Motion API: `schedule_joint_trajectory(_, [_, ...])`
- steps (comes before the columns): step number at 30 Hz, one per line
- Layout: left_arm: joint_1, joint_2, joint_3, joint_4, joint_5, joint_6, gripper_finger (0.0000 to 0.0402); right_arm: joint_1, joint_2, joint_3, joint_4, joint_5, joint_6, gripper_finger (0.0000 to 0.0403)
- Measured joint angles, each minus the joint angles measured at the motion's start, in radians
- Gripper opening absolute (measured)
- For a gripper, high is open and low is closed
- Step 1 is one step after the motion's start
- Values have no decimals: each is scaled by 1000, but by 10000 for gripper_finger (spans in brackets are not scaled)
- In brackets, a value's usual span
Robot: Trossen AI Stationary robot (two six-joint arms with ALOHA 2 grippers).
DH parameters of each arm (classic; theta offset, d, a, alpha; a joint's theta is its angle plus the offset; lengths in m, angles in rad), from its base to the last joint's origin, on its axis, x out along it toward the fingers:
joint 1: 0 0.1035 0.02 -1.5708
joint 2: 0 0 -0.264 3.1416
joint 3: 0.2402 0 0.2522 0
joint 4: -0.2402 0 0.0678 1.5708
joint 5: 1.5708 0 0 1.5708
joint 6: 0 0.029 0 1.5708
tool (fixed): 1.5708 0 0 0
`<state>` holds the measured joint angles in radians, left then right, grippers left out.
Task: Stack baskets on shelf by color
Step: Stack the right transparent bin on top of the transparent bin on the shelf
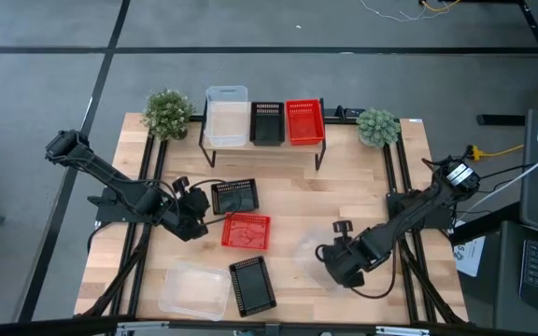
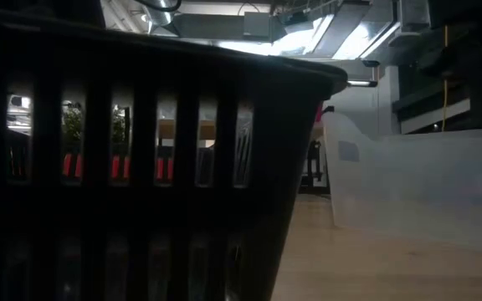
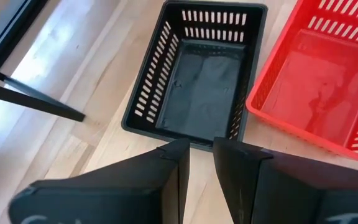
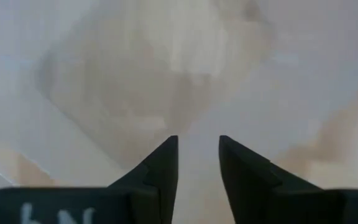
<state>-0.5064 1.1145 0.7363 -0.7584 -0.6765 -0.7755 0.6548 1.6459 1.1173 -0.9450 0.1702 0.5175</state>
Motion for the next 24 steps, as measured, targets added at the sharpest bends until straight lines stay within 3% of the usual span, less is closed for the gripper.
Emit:
schedule_joint_trajectory(5, [-2, 0, 0, 14, 2, 25, 66, 0, 0, 78, -194, 45, 25, 117])
schedule_joint_trajectory(9, [-14, -8, 0, 13, 15, 57, 66, 7, 0, 160, -211, -27, 76, 117])
schedule_joint_trajectory(12, [-23, -31, 0, 13, 9, 58, 66, 46, 0, 220, -210, -24, 103, 117])
schedule_joint_trajectory(17, [-24, -34, -1, 51, 8, 82, 66, 119, 0, 278, -210, 50, 127, 117])
schedule_joint_trajectory(24, [1, -34, -1, 195, 34, 269, 66, 235, 0, 283, -215, 141, 288, 117])
